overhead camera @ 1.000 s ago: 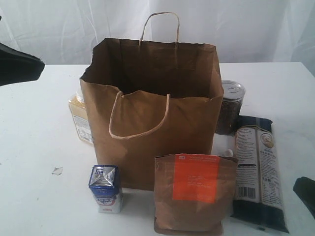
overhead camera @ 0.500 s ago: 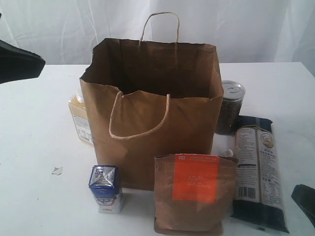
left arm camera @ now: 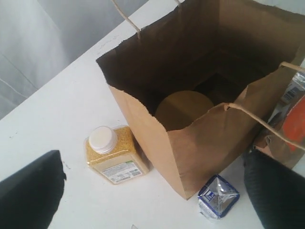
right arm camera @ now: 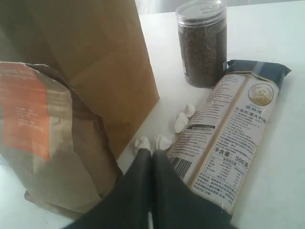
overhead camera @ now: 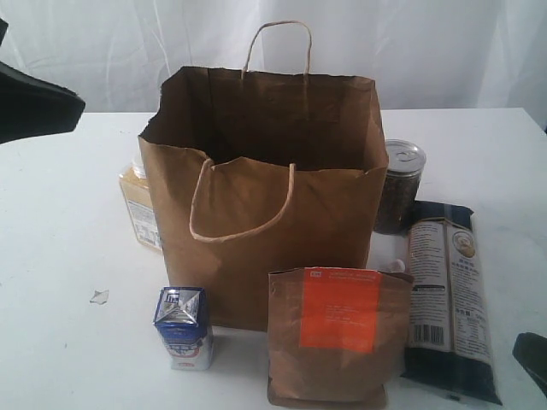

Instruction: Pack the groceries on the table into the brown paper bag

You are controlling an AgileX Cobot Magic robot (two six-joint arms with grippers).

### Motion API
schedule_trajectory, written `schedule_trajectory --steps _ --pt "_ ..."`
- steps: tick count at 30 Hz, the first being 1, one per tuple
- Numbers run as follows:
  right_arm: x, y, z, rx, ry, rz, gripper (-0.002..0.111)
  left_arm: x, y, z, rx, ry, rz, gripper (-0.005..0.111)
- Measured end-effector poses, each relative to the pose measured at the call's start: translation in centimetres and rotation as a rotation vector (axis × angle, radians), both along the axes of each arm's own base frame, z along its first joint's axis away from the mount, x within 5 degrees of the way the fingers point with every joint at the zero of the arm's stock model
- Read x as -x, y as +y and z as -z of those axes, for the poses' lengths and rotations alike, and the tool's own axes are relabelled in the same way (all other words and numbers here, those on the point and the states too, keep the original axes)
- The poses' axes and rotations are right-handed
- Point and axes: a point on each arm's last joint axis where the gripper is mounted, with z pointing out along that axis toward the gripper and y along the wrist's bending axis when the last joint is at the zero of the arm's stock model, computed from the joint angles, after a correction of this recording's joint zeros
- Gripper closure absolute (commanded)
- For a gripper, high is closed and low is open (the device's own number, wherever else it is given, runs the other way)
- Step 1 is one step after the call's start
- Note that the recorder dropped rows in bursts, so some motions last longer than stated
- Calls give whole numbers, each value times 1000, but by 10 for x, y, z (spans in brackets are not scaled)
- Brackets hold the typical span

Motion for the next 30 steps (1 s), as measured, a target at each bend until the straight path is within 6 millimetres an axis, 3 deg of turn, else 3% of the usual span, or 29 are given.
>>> schedule_trajectory --steps 10,16,30 --pt "0 0 0 0 0 0 108 6 -7 -1 103 74 43 2" --pt "0 0 0 0 1 0 108 11 -5 7 46 167 54 2" --pt "0 0 0 1 2 1 108 7 33 10 -120 107 -304 2"
